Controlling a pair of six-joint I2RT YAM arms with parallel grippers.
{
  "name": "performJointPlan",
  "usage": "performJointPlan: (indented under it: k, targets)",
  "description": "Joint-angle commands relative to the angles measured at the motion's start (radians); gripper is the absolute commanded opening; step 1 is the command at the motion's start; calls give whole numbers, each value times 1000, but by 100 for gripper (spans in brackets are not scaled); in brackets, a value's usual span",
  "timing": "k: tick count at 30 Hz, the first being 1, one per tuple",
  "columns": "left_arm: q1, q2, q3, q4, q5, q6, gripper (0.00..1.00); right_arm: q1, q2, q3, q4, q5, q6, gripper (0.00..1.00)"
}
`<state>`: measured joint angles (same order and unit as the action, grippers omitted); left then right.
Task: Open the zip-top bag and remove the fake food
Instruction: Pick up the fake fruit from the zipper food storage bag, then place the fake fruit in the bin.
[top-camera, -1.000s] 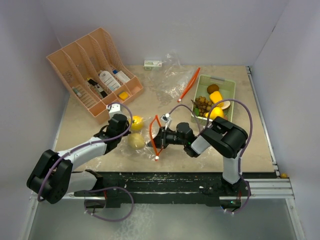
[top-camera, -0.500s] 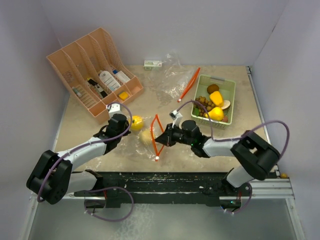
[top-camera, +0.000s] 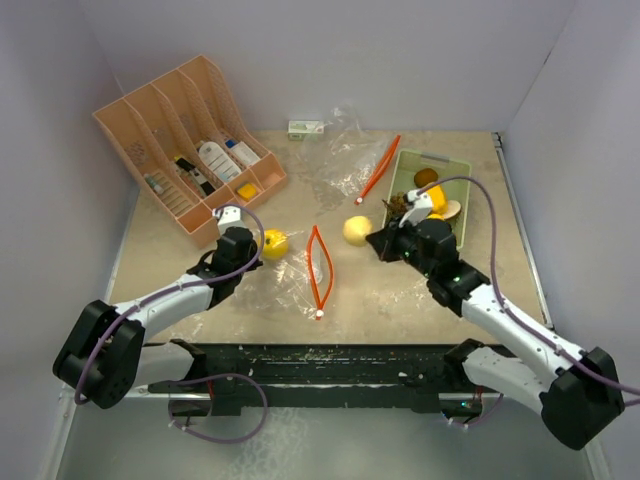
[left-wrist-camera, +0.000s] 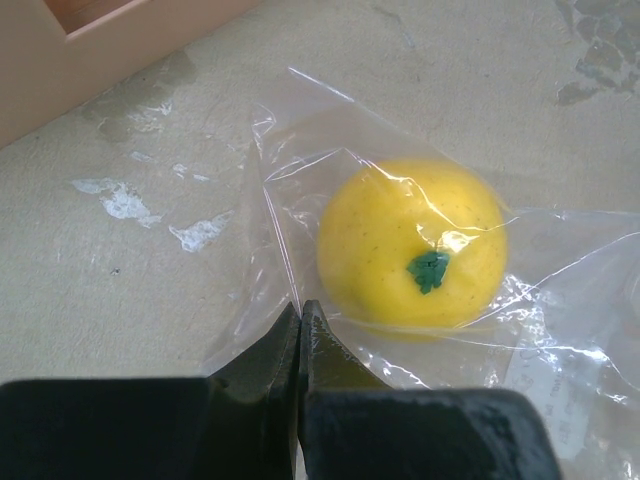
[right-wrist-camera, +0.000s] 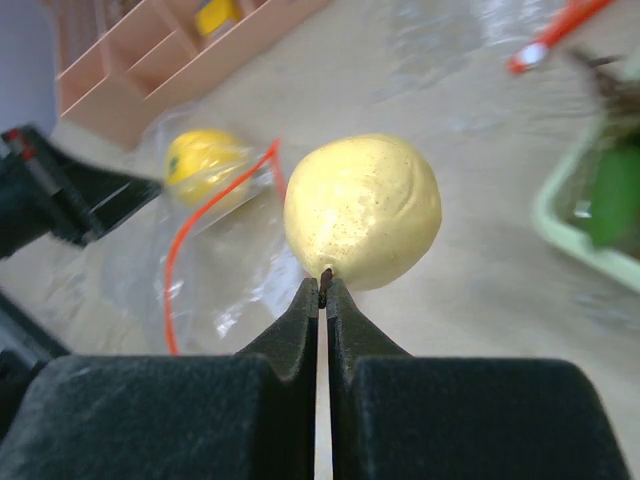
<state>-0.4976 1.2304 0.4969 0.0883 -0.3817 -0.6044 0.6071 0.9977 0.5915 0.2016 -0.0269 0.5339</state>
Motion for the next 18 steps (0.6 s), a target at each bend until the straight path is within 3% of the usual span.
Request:
performJointPlan:
  k: [1, 6, 18]
  targets:
    - [7, 7, -1, 47, 15, 17, 0, -162, -38, 111, -180, 29, -105, 0]
    - [7, 16, -6, 54, 24, 12, 0, -346, 23, 171, -122, -52, -101, 0]
    - [7, 4, -6, 48, 17, 21, 0, -533, 262, 395, -18, -109, -88, 0]
